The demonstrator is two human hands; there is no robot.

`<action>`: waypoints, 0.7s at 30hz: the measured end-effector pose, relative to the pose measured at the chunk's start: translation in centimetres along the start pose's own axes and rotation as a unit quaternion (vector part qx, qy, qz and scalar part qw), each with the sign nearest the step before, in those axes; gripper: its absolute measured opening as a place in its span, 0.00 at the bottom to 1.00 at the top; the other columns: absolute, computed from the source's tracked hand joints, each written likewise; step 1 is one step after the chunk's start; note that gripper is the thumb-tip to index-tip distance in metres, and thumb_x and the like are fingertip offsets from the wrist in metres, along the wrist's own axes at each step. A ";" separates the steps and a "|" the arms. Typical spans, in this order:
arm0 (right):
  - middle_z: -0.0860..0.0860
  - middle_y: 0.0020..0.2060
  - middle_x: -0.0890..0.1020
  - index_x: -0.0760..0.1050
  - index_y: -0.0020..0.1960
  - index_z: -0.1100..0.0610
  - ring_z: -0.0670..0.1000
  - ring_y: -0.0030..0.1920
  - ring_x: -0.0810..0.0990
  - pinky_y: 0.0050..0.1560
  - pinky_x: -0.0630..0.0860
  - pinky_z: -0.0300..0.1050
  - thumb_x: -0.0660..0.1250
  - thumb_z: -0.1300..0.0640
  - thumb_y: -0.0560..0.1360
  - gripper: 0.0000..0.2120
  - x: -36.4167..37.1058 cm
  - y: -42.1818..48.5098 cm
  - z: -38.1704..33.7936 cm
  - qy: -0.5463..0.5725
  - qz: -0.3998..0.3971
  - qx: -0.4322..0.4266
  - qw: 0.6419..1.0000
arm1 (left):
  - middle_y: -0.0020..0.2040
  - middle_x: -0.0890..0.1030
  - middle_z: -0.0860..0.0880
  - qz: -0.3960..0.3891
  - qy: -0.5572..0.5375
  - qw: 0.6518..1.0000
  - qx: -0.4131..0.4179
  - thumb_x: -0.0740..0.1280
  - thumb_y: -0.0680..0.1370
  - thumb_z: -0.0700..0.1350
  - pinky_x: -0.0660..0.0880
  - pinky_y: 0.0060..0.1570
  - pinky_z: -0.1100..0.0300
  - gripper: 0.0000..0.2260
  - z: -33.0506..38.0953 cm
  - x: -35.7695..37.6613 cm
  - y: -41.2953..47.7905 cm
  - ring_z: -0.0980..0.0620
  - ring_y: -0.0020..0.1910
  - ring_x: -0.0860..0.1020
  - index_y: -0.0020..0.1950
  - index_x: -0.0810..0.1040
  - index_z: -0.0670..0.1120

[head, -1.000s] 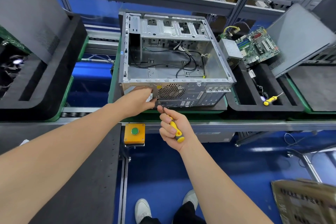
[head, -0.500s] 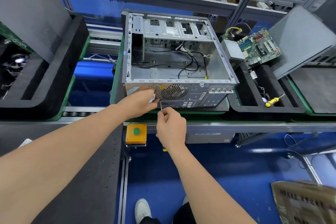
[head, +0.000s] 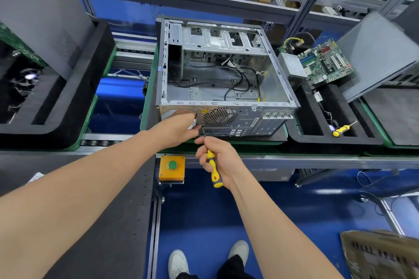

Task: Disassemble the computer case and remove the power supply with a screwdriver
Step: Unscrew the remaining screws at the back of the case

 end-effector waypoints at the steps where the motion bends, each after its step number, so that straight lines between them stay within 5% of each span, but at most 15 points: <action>1: 0.57 0.35 0.82 0.79 0.58 0.63 0.48 0.27 0.75 0.23 0.69 0.39 0.59 0.59 0.87 0.12 0.0 0.0 -0.2 -0.058 0.022 -0.023 0.998 | 0.45 0.79 0.51 0.001 0.002 1.000 0.001 0.65 0.82 0.50 0.70 0.38 0.61 0.08 0.0 0.0 0.0 0.52 0.42 0.77 0.54 0.77 0.47; 3: 0.54 0.33 0.84 0.81 0.53 0.59 0.49 0.26 0.75 0.24 0.72 0.42 0.61 0.58 0.86 0.11 -0.2 -0.3 -1.0 -0.222 0.097 -0.073 0.967 | 0.47 0.80 0.49 0.001 0.005 1.000 -0.001 0.65 0.82 0.50 0.71 0.39 0.60 0.09 0.0 0.0 0.0 0.52 0.42 0.76 0.56 0.78 0.45; 5: 0.51 0.33 0.85 0.81 0.47 0.52 0.48 0.31 0.80 0.32 0.76 0.43 0.63 0.55 0.85 0.12 -0.1 -0.9 -2.2 -0.410 0.194 -0.129 0.882 | 0.45 0.79 0.51 0.001 0.008 1.000 -0.003 0.65 0.82 0.50 0.69 0.36 0.64 0.10 0.0 0.0 0.1 0.56 0.39 0.75 0.56 0.77 0.45; 7: 0.47 0.33 0.81 0.78 0.42 0.49 0.49 0.34 0.77 0.32 0.69 0.45 0.63 0.52 0.85 0.13 0.5 -1.4 -2.5 -0.549 0.275 -0.148 0.775 | 0.41 0.75 0.56 0.001 0.009 1.000 -0.006 0.65 0.82 0.50 0.65 0.33 0.69 0.08 -0.2 0.1 0.1 0.61 0.38 0.73 0.56 0.77 0.46; 9: 0.46 0.35 0.80 0.78 0.44 0.49 0.47 0.35 0.74 0.32 0.63 0.45 0.62 0.51 0.86 0.13 1.0 -2.0 -2.5 -0.588 0.319 -0.160 0.725 | 0.39 0.71 0.60 0.004 0.004 1.000 -0.007 0.65 0.82 0.50 0.63 0.32 0.69 0.07 -0.2 0.1 0.1 0.63 0.38 0.72 0.56 0.76 0.47; 12: 0.47 0.37 0.85 0.83 0.49 0.52 0.44 0.37 0.77 0.36 0.69 0.43 0.62 0.53 0.85 0.12 0.4 -1.0 -2.1 -0.469 0.257 -0.140 0.833 | 0.41 0.75 0.56 -0.001 0.005 1.000 -0.005 0.65 0.83 0.49 0.67 0.34 0.67 0.08 0.0 0.0 0.0 0.60 0.38 0.74 0.56 0.77 0.46; 15: 0.51 0.36 0.87 0.84 0.57 0.60 0.48 0.28 0.72 0.30 0.71 0.42 0.62 0.59 0.84 0.13 -0.5 0.1 -0.9 -0.205 0.183 0.016 0.961 | 0.48 0.80 0.48 -0.011 0.016 1.000 -0.014 0.64 0.83 0.50 0.74 0.44 0.57 0.11 0.0 0.0 0.0 0.50 0.44 0.77 0.56 0.77 0.43; 21: 0.55 0.36 0.81 0.78 0.59 0.63 0.47 0.26 0.72 0.24 0.68 0.39 0.63 0.55 0.85 0.11 0.2 -0.5 -0.2 0.044 -0.039 0.062 0.996 | 0.47 0.80 0.48 -0.013 0.019 1.000 -0.016 0.64 0.83 0.50 0.71 0.44 0.57 0.11 -0.2 0.2 0.0 0.49 0.45 0.77 0.54 0.77 0.43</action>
Point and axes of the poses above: each hand's wrist, its own y-axis towards the middle knuckle, its own x-axis out of the palm, z = x × y, the point moved 7 cm from there along y, towards the middle knuckle
